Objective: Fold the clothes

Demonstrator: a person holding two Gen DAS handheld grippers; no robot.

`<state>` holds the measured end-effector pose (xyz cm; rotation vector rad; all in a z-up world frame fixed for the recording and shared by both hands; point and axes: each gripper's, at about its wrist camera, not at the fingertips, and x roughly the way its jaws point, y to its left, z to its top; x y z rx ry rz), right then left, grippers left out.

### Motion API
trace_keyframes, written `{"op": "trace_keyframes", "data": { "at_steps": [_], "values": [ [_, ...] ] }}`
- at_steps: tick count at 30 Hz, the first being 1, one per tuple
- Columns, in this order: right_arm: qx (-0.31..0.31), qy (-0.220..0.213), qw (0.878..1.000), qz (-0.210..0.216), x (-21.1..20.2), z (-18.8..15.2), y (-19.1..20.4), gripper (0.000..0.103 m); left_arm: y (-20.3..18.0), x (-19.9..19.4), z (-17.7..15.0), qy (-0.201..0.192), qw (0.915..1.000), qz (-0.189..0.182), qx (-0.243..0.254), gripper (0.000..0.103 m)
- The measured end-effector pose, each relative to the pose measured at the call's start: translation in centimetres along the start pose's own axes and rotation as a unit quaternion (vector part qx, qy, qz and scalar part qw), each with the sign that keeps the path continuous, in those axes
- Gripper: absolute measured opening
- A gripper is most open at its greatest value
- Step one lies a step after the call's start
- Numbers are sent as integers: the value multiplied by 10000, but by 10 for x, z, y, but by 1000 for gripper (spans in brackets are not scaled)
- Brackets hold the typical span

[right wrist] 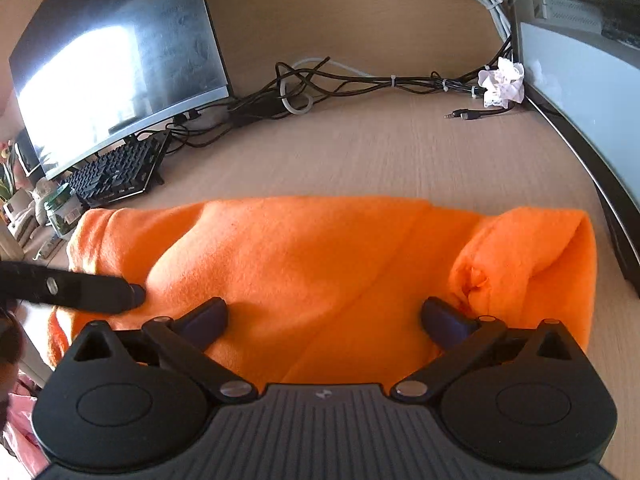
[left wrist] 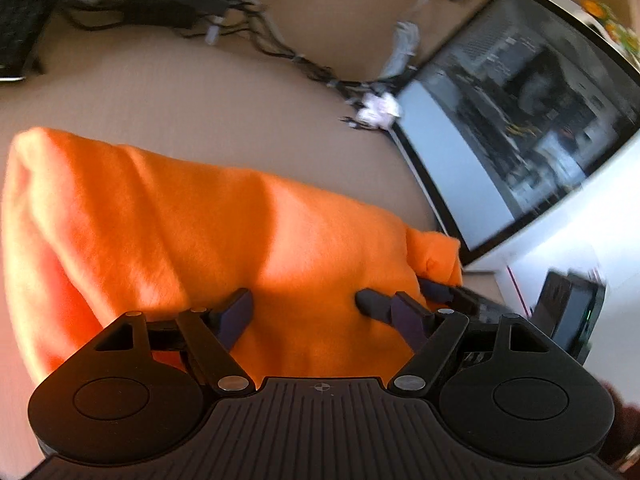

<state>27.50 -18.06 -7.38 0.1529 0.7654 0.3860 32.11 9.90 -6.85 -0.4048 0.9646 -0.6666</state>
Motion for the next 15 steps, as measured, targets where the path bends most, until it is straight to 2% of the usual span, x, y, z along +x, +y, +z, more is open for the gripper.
{"op": "trace_keyframes", "data": {
  "at_steps": [2, 5, 9, 11, 12, 15],
  "values": [
    [20, 29, 10000, 6, -1, 0, 0, 103, -6, -12, 1, 19, 10000, -6, -70, 97],
    [13, 54, 10000, 7, 0, 1, -2, 103, -12, -26, 2, 83, 9998, -35, -182, 97],
    [-186, 239, 9995, 38, -5, 8, -2, 103, 9, -2, -2, 339, 9984, 64, -440, 97],
    [-247, 106, 9996, -13, -19, 13, -5, 103, 16, 9, 5, 325, 9979, 47, -556, 97],
    [-276, -7, 9996, -107, -27, 15, -6, 103, 18, 14, 11, 320, 9980, 23, -546, 97],
    [-411, -460, 9954, -737, -50, 18, -9, 103, 20, 31, 33, 296, 9990, 83, -311, 97]
  ]
}}
